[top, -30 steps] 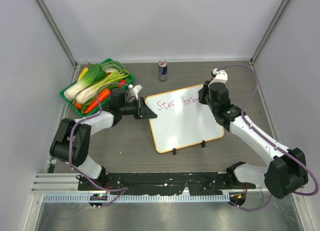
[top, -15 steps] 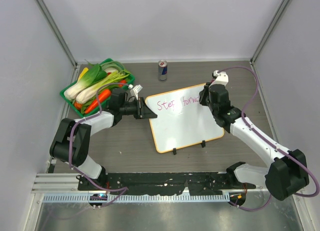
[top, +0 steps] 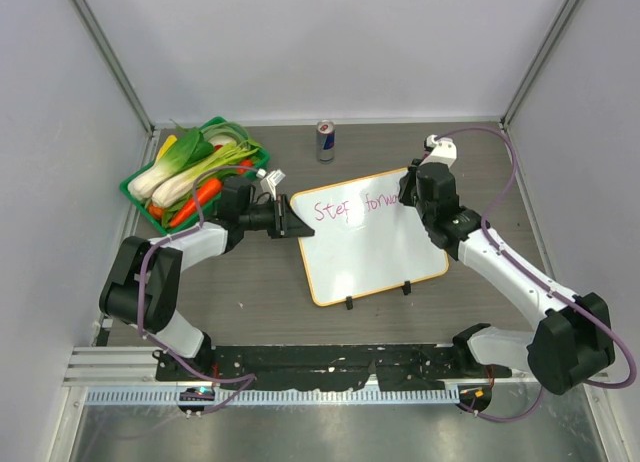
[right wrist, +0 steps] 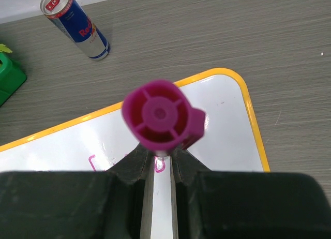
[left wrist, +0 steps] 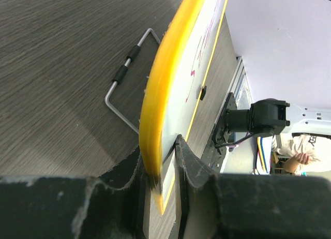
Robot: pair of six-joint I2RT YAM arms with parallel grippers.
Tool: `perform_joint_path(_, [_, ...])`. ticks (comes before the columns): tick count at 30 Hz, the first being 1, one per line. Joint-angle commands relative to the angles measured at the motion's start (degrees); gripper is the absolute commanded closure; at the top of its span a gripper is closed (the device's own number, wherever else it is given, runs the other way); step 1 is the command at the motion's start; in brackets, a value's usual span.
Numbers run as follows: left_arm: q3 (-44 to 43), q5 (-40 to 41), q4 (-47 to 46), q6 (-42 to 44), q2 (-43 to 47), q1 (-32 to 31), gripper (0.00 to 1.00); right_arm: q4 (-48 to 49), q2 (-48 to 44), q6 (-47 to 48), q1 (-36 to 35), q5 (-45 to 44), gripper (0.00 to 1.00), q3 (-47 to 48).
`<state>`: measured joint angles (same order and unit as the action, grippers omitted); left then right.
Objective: Write a sentence on the whiteboard
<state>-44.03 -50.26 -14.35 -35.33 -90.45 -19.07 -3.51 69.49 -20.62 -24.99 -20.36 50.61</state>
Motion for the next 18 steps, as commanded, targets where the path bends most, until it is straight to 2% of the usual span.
perform_joint_path(1, [1.4,6.14,6.18,6.86,-0.86,-2.55,1.0,1.05,0.99,1.02,0.56,-1.61,0.99,2.48])
perform_joint_path(18, [1.4,6.14,6.09,6.86,-1.13,-2.46,1.0,-1.5,-0.94,1.02,0.74,0.14,0.99,-0.6])
